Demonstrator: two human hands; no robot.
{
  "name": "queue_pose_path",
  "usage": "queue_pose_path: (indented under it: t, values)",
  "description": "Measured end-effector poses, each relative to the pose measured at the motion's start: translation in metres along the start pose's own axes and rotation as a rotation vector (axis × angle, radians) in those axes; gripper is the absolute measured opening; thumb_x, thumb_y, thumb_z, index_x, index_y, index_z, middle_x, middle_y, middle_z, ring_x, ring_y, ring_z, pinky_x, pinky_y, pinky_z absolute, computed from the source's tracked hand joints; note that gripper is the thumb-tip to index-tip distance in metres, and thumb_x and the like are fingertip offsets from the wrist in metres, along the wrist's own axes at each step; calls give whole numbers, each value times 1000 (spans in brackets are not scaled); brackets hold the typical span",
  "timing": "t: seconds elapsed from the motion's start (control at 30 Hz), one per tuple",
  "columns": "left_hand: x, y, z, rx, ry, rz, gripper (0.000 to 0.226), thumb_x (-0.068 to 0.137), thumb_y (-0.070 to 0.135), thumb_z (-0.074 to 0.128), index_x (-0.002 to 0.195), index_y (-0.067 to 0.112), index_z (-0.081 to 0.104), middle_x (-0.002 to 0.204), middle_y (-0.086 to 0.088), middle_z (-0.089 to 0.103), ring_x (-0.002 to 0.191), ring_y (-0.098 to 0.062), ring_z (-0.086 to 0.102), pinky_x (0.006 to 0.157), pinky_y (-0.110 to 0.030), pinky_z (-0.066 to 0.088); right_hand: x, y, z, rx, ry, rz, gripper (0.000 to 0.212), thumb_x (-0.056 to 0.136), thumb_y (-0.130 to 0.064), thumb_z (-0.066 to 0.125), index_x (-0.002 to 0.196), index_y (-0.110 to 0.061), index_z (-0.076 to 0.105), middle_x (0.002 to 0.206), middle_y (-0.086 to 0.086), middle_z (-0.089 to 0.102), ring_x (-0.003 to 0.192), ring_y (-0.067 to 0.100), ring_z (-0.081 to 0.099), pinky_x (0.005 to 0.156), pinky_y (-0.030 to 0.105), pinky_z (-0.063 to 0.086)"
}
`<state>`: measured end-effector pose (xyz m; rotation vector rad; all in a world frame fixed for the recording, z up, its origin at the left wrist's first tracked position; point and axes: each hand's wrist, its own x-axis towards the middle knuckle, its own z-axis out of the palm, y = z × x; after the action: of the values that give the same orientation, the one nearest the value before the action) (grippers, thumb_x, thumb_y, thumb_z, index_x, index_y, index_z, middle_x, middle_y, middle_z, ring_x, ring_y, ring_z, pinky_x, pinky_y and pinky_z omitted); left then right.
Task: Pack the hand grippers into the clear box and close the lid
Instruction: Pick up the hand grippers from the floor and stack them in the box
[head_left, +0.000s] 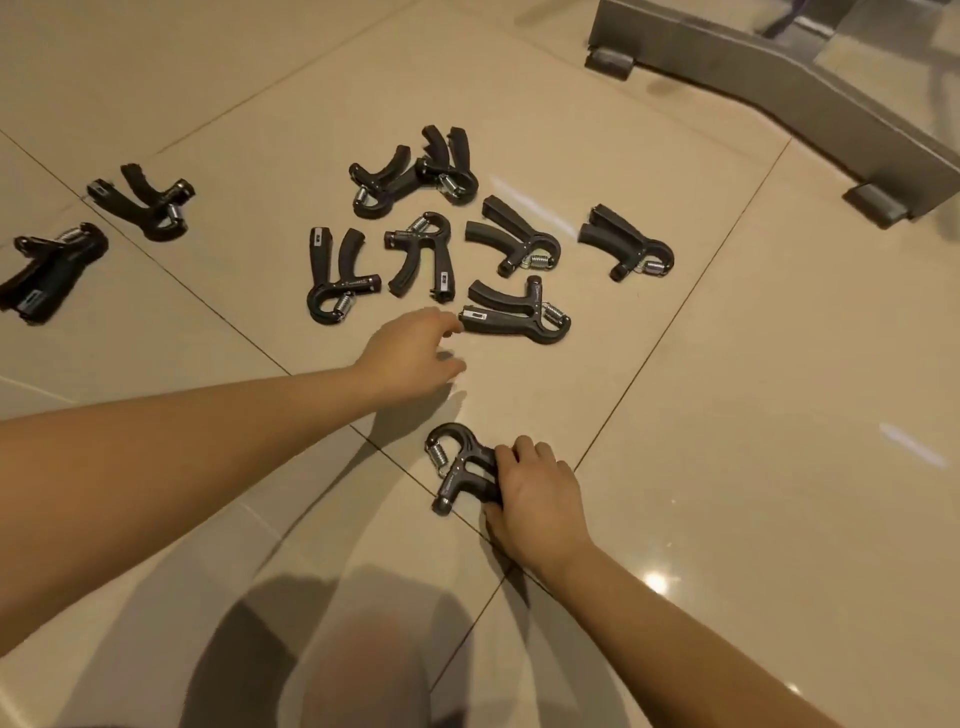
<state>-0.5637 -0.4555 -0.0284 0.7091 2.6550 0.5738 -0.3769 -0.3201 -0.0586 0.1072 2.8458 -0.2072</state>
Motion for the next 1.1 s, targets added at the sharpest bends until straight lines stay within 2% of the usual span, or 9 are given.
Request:
queue_pose_path:
  t: [0.1,0.2,0.33,0.43,0.57,0.67,0.8,0.9,1.1]
  values:
    - [40,9,5,122,44,132,61,86,39,70,139,13,54,133,-6,58,123,-27,52,102,-44,45,20,27,-10,32,31,52,42,86,-39,68,120,-17,57,112,4,56,104,27,54,79,38,47]
    - [76,15,11,283,24,241,73,80,46,74,141,12,50,141,-8,54,129,-29,48,109,-47,40,34,44,-16,51,48,97,44,88,-42,67,122,-18,56,115,4,55,106,27,53,82,38,47]
    - [95,13,25,387,-22,274,68,76,56,71,127,15,54,123,-5,60,116,-28,53,102,-45,42,42,58,-17,31,58,130,42,88,-42,66,120,-16,57,113,5,55,105,27,54,78,37,46]
    - [87,17,33,436,-14,214,62,77,58,70,122,17,59,116,-6,59,111,-29,52,95,-44,42,37,63,-18,26,41,175,40,88,-39,65,119,-15,55,113,5,54,106,27,54,74,36,43]
    - [60,28,38,285,-68,58,59,68,57,77,107,15,60,105,-4,55,102,-26,51,84,-41,48,12,83,-25,57,-38,239,42,84,-39,68,116,-16,54,114,3,54,107,25,54,74,36,48]
    - [34,37,36,136,-164,-8,48,71,39,79,105,14,56,101,-4,59,90,-22,55,74,-38,52,-22,107,-40,41,-60,253,39,83,-39,67,113,-17,54,110,1,53,102,23,55,71,34,49]
    - [-7,81,22,59,-240,48,47,75,28,76,111,17,50,100,-4,60,82,-17,56,66,-35,50,-79,143,-77,37,-28,252,39,83,-46,68,109,-21,53,104,-3,51,99,22,57,70,33,46]
    - [-36,135,8,-8,-211,116,52,73,30,78,114,20,48,101,-1,57,85,-14,54,69,-34,51,-125,169,-115,7,-12,244,39,84,-49,66,110,-22,54,102,-5,50,95,20,56,70,33,46]
    - [-99,262,-13,-78,-128,268,62,72,30,77,128,19,52,112,2,58,99,-16,54,86,-38,53,-233,228,-188,-46,39,216,39,83,-47,68,112,-23,56,101,-5,52,90,20,54,70,34,46]
